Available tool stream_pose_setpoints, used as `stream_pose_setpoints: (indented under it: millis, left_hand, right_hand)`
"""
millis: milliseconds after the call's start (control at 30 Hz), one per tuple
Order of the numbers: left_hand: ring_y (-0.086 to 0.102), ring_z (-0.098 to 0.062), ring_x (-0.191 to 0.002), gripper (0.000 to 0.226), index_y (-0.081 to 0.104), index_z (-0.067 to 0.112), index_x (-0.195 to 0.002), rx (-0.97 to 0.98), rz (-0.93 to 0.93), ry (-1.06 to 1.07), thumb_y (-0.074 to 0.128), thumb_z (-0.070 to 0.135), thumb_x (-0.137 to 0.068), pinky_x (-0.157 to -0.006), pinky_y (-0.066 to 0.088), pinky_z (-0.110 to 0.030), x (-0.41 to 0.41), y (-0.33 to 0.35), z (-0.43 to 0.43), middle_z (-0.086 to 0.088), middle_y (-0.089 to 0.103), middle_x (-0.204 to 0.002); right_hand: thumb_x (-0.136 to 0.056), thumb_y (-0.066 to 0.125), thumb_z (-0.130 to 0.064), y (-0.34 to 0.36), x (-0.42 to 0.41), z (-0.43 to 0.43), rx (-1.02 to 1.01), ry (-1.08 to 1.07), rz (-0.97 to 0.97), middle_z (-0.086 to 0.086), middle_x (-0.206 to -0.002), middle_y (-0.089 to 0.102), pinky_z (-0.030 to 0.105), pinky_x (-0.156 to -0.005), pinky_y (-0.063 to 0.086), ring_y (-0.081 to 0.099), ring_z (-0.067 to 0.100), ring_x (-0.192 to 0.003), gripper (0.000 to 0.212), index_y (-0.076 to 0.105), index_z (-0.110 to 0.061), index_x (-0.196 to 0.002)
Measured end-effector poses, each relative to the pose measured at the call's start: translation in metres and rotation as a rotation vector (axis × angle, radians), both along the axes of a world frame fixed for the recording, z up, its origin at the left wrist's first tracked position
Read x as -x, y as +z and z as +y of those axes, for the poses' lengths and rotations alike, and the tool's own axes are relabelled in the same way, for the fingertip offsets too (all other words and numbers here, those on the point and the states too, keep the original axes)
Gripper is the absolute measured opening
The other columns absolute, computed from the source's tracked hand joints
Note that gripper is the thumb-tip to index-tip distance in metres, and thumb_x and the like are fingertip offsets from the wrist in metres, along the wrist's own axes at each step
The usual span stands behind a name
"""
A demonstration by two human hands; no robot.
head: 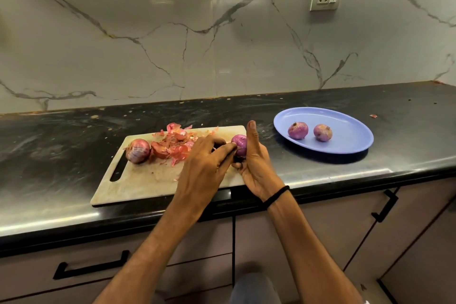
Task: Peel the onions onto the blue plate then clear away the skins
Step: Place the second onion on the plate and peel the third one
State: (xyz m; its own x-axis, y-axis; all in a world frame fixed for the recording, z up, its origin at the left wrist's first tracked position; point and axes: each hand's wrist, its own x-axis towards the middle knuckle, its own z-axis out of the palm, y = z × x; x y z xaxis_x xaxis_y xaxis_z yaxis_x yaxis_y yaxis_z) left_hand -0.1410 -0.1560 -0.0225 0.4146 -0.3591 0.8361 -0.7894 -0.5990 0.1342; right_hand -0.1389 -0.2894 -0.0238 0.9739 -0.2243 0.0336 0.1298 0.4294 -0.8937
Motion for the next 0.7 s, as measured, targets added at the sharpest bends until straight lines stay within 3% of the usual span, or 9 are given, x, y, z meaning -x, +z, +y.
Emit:
stream_pose_setpoints:
  millis: [167,400,600,700]
  left_hand:
    - [0.062,-0.027,-0.083,0.023,0.071,-0.001,-0.104,-0.144,-0.080,0.041,0.070,0.014,-0.086,-0.068,0.058,-0.038,-0.005,0.003,0.003,-0.015,0.066,-0.093]
    - [0.065,-0.028,-0.074,0.027,0.071,-0.001,-0.091,-0.183,-0.159,0.094,0.086,0.010,-0.071,-0.065,0.056,-0.036,-0.006,0.006,-0.004,-0.015,0.067,-0.083]
    - [0.058,-0.023,-0.065,0.025,0.065,0.003,-0.083,-0.127,-0.048,0.116,0.086,0.011,-0.072,-0.059,0.051,-0.034,-0.014,0.005,-0.015,-0.012,0.062,-0.075]
    - [0.051,-0.018,-0.070,0.026,0.063,0.003,-0.090,-0.083,0.073,0.102,0.083,0.013,-0.076,-0.062,0.048,-0.029,-0.014,0.000,-0.018,-0.011,0.061,-0.081]
  right_hand:
    - [-0.088,0.056,-0.064,0.001,-0.002,0.002,0.051,-0.009,0.021,0.001,-0.067,0.056,0.022,-0.045,0.039,0.047,0.011,-0.056,0.055,0.057,-0.010,-0.097]
    - [-0.094,0.056,-0.053,-0.002,-0.002,0.000,0.050,0.014,-0.030,-0.005,-0.063,0.063,0.023,-0.053,0.045,0.056,0.006,-0.054,0.038,0.058,-0.015,-0.094]
    - [-0.093,0.060,-0.051,-0.004,-0.004,0.001,0.027,-0.010,-0.076,0.005,-0.078,0.065,0.040,-0.076,0.049,0.061,0.017,-0.072,0.036,0.062,-0.015,-0.094]
    - [-0.094,0.062,-0.046,-0.005,-0.004,0.001,-0.007,-0.026,-0.085,0.006,-0.079,0.064,0.035,-0.071,0.053,0.061,0.017,-0.072,0.032,0.059,-0.014,-0.093]
